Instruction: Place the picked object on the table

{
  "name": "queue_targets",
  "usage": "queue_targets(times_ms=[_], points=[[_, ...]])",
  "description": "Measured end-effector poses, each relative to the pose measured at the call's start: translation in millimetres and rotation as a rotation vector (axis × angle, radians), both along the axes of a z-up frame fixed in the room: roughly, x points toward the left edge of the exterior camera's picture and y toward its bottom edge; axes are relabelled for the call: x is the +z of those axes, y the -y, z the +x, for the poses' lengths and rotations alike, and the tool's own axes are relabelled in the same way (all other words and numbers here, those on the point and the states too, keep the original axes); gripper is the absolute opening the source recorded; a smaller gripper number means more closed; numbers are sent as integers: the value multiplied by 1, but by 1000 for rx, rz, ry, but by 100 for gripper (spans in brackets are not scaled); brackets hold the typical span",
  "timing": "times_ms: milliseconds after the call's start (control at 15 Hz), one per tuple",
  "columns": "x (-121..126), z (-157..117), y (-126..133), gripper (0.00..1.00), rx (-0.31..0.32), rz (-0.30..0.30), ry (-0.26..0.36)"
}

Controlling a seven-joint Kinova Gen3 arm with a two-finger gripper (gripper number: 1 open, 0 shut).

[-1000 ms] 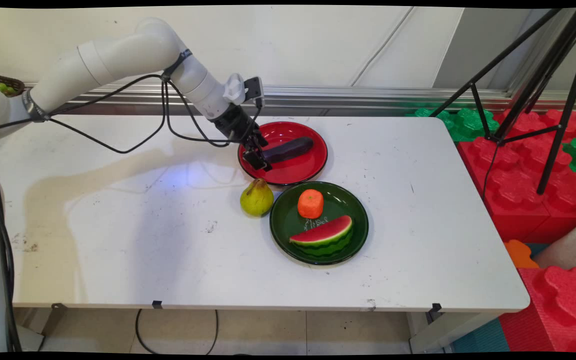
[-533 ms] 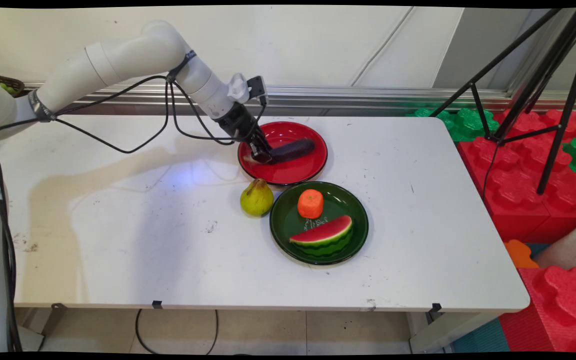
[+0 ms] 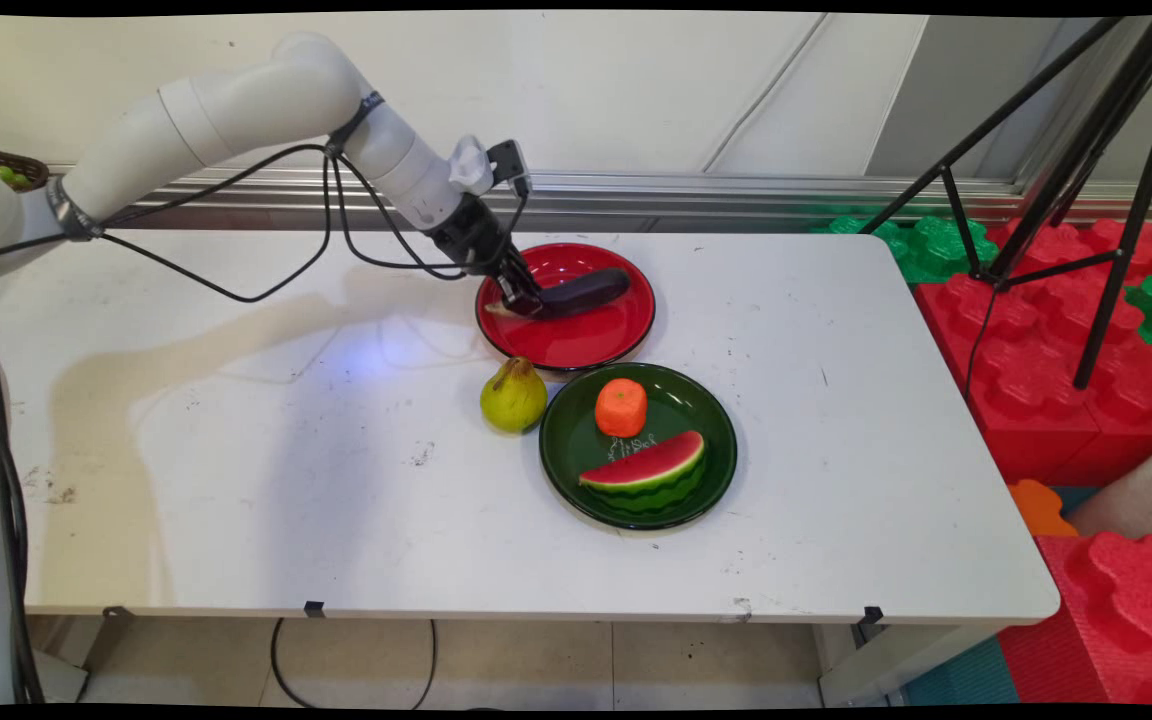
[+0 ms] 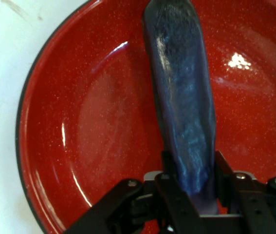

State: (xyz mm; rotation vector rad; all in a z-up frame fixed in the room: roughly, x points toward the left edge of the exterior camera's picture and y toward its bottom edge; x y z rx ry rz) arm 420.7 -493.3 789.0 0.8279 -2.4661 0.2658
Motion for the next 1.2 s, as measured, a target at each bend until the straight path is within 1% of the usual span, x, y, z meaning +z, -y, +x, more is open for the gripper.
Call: queue_targets(times_ms=[467, 733, 933, 1200], points=[[35, 15, -18, 0, 23, -22, -33], [62, 25, -39, 0, 28, -30, -48], [76, 31, -52, 0, 27, -32, -51], [100, 47, -79, 0, 13, -26, -37]])
